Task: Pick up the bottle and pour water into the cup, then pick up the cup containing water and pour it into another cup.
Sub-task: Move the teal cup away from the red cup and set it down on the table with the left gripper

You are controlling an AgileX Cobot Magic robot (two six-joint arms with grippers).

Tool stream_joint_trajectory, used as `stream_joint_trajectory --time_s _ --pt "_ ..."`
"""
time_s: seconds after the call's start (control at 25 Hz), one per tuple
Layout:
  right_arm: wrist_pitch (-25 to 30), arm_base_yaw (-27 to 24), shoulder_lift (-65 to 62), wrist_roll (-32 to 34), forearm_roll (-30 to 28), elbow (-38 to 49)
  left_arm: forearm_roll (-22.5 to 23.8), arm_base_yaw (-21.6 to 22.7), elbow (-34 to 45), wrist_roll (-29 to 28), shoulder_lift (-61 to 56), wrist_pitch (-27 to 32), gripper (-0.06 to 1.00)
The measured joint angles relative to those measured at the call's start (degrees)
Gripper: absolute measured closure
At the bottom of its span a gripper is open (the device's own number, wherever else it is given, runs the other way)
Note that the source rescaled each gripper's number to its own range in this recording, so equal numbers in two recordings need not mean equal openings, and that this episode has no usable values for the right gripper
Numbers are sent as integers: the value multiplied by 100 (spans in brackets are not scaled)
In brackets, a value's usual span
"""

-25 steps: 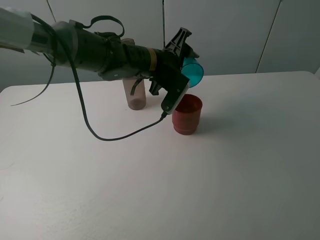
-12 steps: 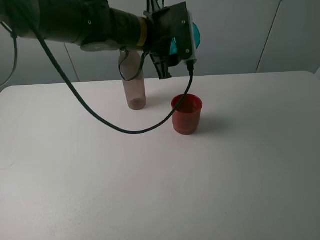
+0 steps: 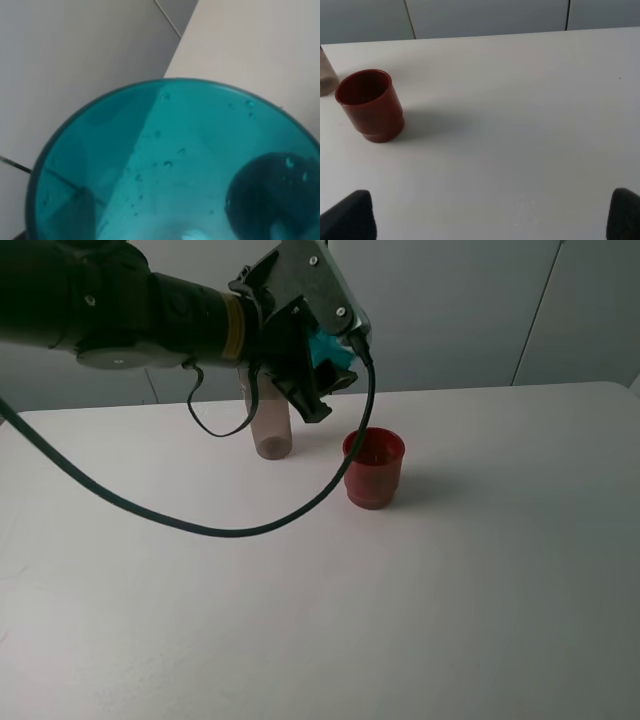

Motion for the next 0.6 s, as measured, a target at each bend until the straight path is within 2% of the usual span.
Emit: stream_joint_trajectory --time_s 0.2,0.32,0.48,0.6 --pt "0 0 0 0 0 0 -392 12 808 -10 -149 -34 90" --pt "0 0 0 0 0 0 -536 155 1251 0 -154 -324 90" --pt "0 0 0 0 0 0 -563 549 1724 0 -154 -1277 90" --pt "0 0 0 0 0 0 -465 1050 2046 0 -154 -2273 90"
